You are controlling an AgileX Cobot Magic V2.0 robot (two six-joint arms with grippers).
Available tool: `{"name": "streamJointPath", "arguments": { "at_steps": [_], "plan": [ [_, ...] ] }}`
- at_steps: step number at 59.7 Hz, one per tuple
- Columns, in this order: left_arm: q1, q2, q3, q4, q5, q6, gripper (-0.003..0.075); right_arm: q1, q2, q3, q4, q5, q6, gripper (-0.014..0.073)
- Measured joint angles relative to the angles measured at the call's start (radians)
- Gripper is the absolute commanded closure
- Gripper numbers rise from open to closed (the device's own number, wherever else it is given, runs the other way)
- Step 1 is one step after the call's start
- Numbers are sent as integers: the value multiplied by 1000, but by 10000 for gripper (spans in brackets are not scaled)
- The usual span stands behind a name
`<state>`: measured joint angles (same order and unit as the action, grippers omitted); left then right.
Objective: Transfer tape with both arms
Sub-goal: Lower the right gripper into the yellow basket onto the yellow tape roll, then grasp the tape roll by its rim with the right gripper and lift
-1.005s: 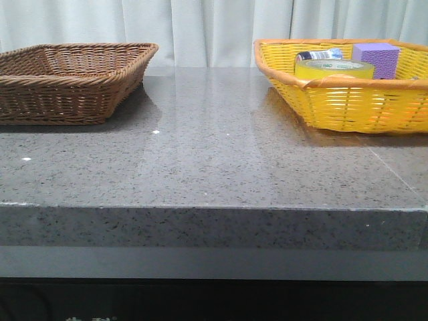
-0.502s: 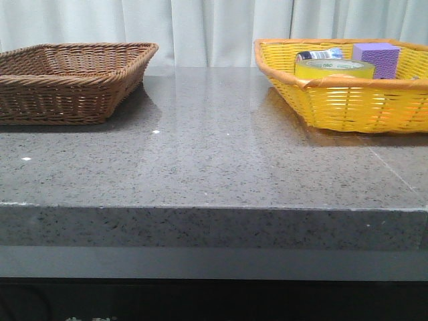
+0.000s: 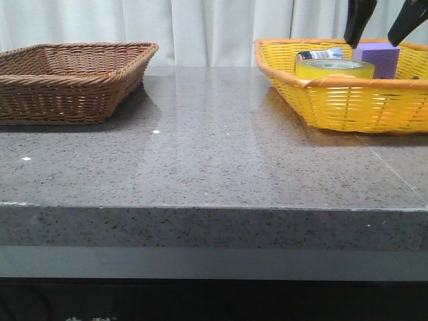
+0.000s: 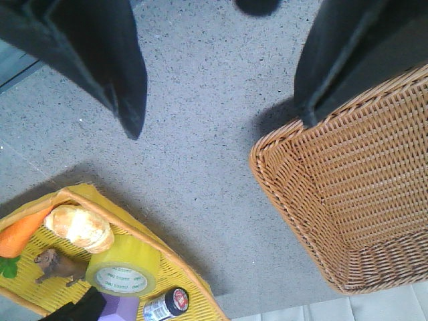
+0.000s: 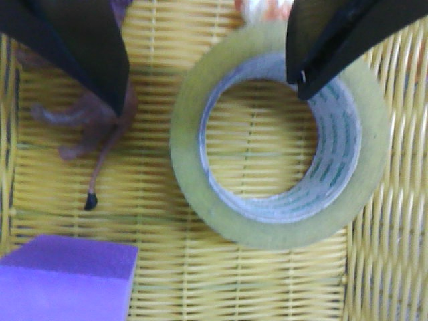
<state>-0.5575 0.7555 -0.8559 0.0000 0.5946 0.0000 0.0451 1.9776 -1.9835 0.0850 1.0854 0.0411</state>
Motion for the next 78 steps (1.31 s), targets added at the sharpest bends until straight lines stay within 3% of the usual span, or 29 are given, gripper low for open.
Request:
{"name": "streamJointPath", "arguments": {
  "at_steps": [9, 20, 33, 48, 66, 78],
  "plan": [
    [0, 0, 0, 0, 0, 0, 248, -2, 68, -44, 0, 0, 4, 84],
    [0, 0, 0, 0, 0, 0, 248, -3, 121, -51, -2, -18, 4, 199],
    [0, 0, 0, 0, 0, 0, 248, -3, 162, -55, 13, -56, 6, 259],
    [0, 0, 0, 0, 0, 0, 248, -8, 170, -55, 13, -84, 6, 437],
    [0, 0, 0, 0, 0, 0, 248, -8, 160, -104, 36, -38, 6, 445],
    [0, 0, 0, 0, 0, 0, 248, -8, 56, -108, 47, -6, -5, 445]
  ]
}}
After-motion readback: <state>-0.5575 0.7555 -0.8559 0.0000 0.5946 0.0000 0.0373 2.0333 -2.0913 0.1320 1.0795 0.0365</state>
